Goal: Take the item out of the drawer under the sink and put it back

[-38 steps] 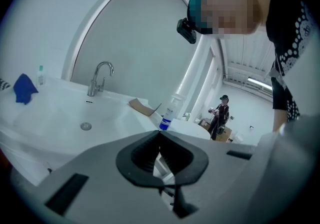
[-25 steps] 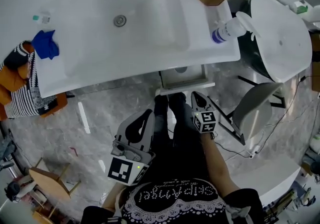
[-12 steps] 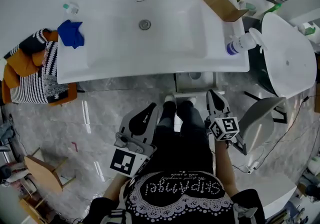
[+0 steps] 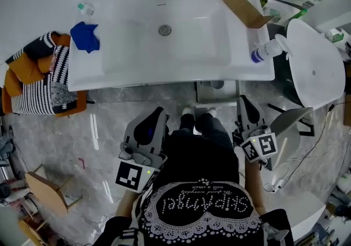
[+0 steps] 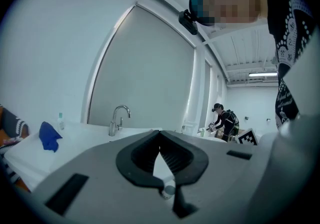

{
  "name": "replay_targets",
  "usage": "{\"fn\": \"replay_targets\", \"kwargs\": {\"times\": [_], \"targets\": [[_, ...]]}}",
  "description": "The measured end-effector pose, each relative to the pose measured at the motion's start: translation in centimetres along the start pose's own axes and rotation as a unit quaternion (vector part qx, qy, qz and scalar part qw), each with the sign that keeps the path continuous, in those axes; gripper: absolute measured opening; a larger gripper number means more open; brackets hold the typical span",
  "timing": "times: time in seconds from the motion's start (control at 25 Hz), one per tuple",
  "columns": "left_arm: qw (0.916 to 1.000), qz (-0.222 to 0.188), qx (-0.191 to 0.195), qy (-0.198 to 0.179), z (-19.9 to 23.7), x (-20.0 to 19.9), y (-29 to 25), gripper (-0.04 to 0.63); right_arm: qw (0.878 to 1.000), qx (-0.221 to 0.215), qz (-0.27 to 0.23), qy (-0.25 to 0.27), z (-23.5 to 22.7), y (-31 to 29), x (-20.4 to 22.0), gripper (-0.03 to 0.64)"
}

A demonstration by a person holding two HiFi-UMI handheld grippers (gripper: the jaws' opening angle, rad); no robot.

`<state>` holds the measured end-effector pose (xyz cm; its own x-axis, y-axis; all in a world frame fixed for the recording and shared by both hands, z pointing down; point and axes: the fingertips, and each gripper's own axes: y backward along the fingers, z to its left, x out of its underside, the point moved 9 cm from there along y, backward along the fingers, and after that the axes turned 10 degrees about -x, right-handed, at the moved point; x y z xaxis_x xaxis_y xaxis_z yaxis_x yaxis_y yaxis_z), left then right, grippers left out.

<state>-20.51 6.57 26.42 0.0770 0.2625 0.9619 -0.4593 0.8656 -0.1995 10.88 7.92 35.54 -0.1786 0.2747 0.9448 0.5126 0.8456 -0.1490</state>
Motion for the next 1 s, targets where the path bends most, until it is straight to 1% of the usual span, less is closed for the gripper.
{"fn": "replay_targets", "kwargs": {"times": [0.12,0.28,0.44,0.56,0.64,0.92,1.0], "targets": [[0.9999,-0.010,0.002,0.008,0.5,-0.4,0.0,0.005,1.000,-0.008,-0.012,0.000,1.2,0.2,-1.3,0.018],[0.9998,-0.016,-0.001,0.007,1.0,-0.6,0.1,0.005,1.000,-0.016,-0.022,0.001,2.7,0.3,-2.3,0.018],[0.9997,-0.020,0.000,0.015,1.1,-0.5,-0.1,0.005,1.000,-0.015,-0.019,0.014,3.5,0.3,-2.6,0.018],[0.9995,-0.022,0.004,0.022,0.7,-0.6,-0.4,0.005,1.000,-0.013,-0.007,0.028,3.3,0.3,-2.7,0.018],[0.9994,-0.025,0.006,0.025,0.2,-0.7,-0.7,0.005,1.000,-0.016,-0.001,0.027,2.8,0.3,-2.7,0.018],[0.9988,-0.022,-0.004,0.043,-1.6,0.0,-1.1,0.005,0.999,-0.047,0.005,0.024,2.1,0.5,-2.6,0.018],[0.9986,-0.028,-0.002,0.045,-2.4,0.0,-1.5,0.005,0.998,-0.054,0.011,0.027,1.5,0.5,-2.7,0.018]]}}
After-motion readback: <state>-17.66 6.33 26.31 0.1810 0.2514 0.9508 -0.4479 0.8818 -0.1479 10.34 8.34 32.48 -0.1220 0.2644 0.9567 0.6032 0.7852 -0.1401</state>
